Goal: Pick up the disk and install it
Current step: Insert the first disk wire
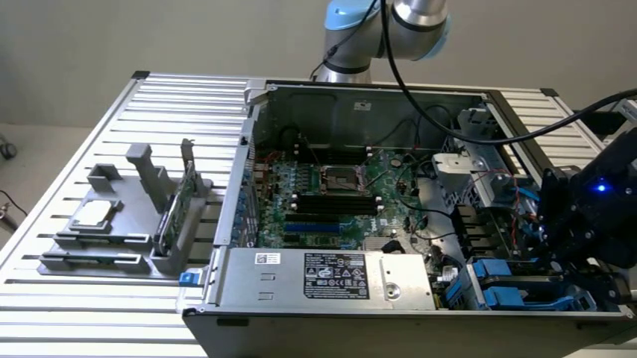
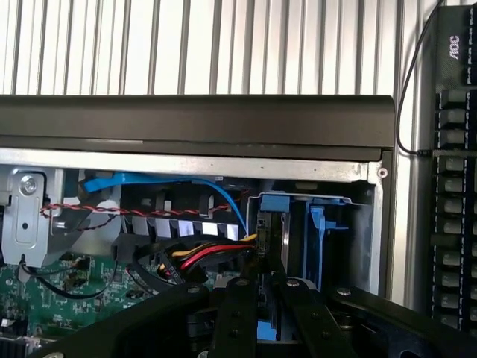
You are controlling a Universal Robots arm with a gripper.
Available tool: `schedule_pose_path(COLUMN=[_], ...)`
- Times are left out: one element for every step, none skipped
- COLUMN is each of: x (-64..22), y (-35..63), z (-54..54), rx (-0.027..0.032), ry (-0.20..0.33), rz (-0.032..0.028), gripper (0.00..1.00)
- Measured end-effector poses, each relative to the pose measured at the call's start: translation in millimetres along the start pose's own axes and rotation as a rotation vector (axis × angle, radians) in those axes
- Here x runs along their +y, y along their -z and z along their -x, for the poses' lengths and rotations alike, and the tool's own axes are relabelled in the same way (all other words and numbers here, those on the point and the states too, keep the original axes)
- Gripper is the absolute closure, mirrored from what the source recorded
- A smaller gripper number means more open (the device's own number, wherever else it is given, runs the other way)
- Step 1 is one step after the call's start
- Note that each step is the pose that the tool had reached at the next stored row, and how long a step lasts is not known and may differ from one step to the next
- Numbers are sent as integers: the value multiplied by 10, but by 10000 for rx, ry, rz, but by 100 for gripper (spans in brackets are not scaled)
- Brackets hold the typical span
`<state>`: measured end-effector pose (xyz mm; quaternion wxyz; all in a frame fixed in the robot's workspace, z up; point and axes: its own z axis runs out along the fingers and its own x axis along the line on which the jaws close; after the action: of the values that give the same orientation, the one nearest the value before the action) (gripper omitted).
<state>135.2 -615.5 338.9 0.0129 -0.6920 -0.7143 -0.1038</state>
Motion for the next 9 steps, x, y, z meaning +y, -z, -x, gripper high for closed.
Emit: schedule_pose_path(x=[-2,-3,-6,-9,-11,-13,-16,-16,-17], y=[-2,-5,-6,-8,-10,-13,-15,-16,-18], z=[-1,-2,-3,-4,-5,-5,-5,-5,-5], rx=[0,1,0,-1,-1,-1,-2,-4,-5], ry=[-1,-1,-3,-6,-9,-11,-15,-21,-31], rz=[9,17,25,32,38,45,52,57,63], gripper=[83,83,83,83,83,83,83,83,83])
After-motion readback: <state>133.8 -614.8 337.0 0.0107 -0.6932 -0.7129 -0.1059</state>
